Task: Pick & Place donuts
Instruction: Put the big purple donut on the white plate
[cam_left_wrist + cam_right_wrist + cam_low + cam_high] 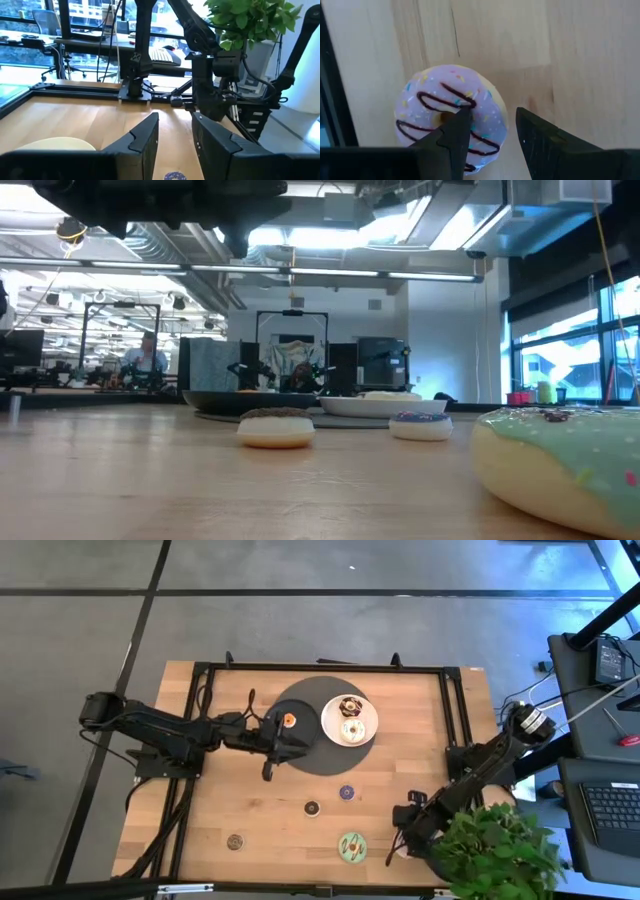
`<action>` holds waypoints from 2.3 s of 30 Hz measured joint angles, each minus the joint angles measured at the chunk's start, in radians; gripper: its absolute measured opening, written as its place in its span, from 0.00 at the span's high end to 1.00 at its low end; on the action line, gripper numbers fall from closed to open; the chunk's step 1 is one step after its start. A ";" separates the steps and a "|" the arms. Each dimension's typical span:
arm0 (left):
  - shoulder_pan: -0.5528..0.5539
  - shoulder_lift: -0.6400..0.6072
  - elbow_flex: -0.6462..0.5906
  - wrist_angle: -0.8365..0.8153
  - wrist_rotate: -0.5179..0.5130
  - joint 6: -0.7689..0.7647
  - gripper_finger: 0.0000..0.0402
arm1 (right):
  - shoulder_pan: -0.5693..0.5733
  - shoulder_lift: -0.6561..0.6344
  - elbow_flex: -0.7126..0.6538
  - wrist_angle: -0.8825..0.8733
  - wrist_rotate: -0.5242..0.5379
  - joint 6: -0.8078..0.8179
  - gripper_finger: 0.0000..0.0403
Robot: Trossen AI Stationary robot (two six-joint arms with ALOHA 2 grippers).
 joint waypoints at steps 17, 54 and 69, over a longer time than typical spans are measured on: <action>-0.001 0.000 0.000 -0.005 0.000 0.002 0.71 | 0.000 0.002 0.001 -0.019 -0.005 -0.030 0.63; -0.001 0.001 0.001 -0.012 0.000 0.003 0.72 | -0.502 -0.076 0.197 -0.237 0.275 -0.448 0.99; 0.000 0.001 0.001 -0.111 -0.003 0.002 0.72 | -1.029 -0.076 0.198 0.143 0.070 -0.603 0.99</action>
